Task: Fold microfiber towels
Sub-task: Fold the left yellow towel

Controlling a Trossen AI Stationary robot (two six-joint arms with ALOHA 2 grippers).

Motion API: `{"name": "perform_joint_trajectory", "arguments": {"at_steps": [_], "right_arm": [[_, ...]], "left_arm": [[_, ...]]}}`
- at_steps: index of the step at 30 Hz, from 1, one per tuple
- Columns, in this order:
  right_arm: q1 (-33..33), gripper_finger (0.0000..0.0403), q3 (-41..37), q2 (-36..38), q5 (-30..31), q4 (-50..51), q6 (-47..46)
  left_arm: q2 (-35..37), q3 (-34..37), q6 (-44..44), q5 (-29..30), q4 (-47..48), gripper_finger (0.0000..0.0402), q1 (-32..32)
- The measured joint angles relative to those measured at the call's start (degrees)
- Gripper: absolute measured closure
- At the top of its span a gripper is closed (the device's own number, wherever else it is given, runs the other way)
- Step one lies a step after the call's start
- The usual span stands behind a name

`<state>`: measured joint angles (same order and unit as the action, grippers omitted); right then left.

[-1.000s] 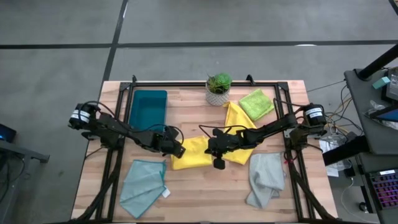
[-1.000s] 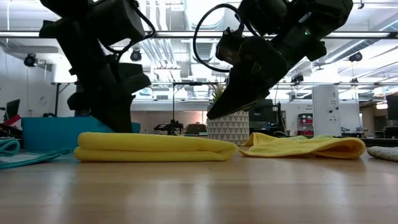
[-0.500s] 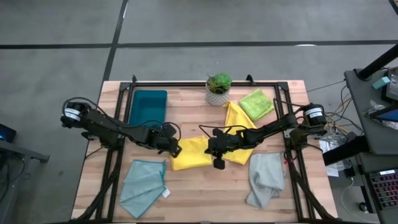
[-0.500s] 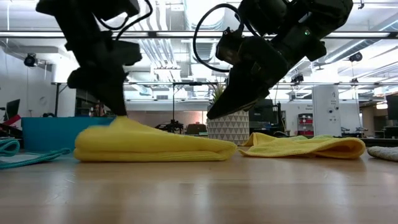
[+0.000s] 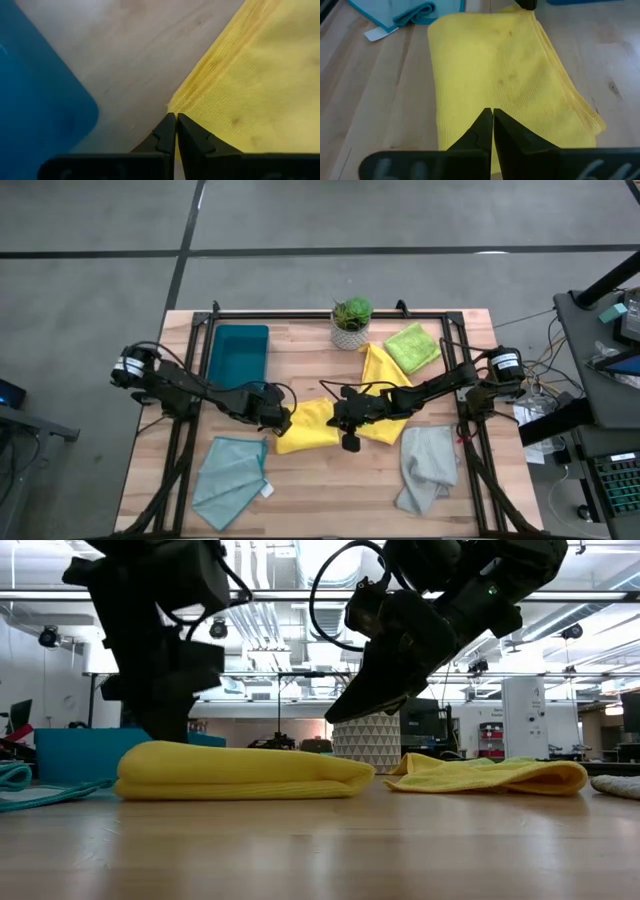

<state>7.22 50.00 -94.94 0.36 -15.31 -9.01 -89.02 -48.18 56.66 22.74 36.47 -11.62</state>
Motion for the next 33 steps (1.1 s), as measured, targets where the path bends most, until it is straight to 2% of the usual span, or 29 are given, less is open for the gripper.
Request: {"name": "perform_joint_trajectory", "arguments": {"at_steps": [9, 14, 19, 23, 26, 33], "right_arm": [[0.0, 0.0394, 0.0, 0.0, -0.3, 0.0, -1.0], [0.0, 0.0392, 0.0, 0.0, -0.3, 0.0, -1.5], [0.0, 0.0372, 0.0, 0.0, -0.3, 0.0, -1.5], [0.0, 0.0348, 0.0, 0.0, -0.3, 0.0, -1.5], [0.0, 0.0333, -0.1, 0.0, -0.3, 0.0, -0.9], [0.0, 0.0316, -0.1, 0.0, -0.3, -0.4, 1.2]], "left_arm": [[-1.2, 0.0, -0.1, 0.0, 0.0, 0.0397, 0.0], [-0.1, -0.6, -1.9, 0.0, 0.0, 0.0355, 0.0], [0.7, -1.6, -4.7, 0.0, 0.0, 0.0308, 0.0], [2.0, -3.0, -7.8, -0.2, 0.3, 0.0295, 0.0], [3.6, -4.8, -11.5, -1.9, 0.0, 0.0295, 0.0], [4.9, -8.3, -17.0, -10.8, -3.3, 0.0295, -3.2]]}}
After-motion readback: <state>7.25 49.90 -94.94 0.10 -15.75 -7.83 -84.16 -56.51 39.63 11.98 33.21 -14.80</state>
